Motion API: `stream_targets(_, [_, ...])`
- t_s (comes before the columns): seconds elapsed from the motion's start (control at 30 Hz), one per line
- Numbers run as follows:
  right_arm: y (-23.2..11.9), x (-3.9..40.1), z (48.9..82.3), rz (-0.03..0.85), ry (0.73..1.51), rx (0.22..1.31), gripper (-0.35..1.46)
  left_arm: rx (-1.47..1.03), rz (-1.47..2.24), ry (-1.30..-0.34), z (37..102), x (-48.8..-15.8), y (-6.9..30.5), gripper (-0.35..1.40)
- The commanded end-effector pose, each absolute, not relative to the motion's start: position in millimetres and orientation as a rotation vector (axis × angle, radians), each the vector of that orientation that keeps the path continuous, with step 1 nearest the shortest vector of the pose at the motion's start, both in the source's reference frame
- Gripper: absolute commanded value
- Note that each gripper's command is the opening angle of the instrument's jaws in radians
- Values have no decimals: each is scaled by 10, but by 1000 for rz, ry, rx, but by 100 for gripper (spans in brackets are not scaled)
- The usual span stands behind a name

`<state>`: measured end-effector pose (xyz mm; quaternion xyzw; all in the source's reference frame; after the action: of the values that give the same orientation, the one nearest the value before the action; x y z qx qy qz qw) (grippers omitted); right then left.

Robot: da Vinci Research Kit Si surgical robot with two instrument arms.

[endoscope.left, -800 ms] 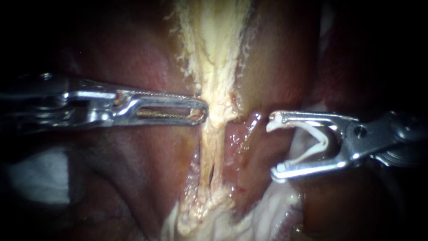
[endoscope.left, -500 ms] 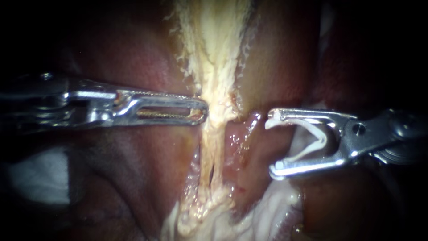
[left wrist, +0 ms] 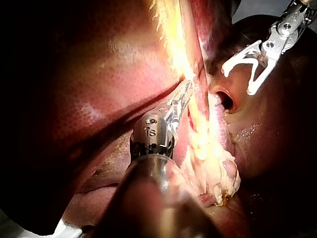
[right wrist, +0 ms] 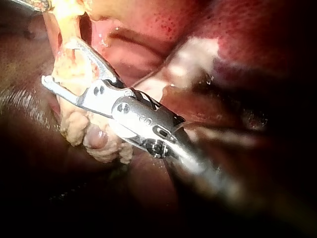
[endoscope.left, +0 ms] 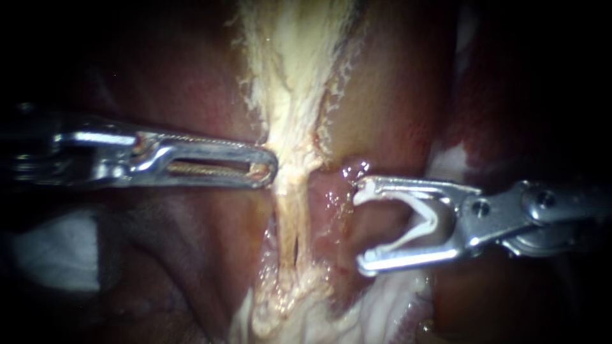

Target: Clipping first clip left tube

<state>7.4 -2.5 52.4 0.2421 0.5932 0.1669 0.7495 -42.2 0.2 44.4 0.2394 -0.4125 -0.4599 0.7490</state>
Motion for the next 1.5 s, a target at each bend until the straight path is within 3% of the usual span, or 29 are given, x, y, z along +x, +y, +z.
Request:
stream_targets(0.03, [-30, 82, 530, 365, 1291, 541, 59, 517, -1008, -897, 442, -419, 2, -35])
stream_targets(0.37, [-65, 135, 573, 358, 1260, 608, 59, 496, -1023, -886, 423, -395, 7, -35])
stream_targets(0.77, [-70, 163, 624, 362, 1236, 622, 59, 492, -1033, -883, 397, -394, -6, -35])
stream_targets(1.13, [-64, 177, 635, 367, 1235, 618, 59, 489, -1037, -882, 389, -396, -10, -35])
stream_targets(1.5, [-84, 188, 624, 272, 1277, 711, 59, 490, -1036, -882, 392, -395, -8, -35])
